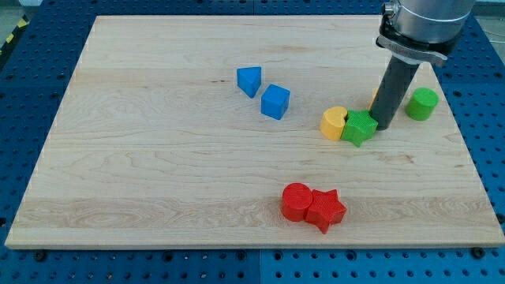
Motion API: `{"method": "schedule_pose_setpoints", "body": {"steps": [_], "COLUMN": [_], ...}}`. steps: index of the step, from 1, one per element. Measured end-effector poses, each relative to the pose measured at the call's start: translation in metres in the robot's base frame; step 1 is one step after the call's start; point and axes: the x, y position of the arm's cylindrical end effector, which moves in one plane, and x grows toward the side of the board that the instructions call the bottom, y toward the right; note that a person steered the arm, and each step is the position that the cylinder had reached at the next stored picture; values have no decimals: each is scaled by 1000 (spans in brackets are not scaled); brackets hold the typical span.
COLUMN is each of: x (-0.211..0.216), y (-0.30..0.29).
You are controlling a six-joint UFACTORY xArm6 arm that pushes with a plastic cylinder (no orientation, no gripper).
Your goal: Push the green staryellow heart into the blue cube
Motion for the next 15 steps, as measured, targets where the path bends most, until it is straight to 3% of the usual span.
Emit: {"method": "schedule_pose_setpoints", "body": {"steps": [2,4,6,15], "x": [-4,42,12,6], "y": [-32,-14,-58,-88]}}
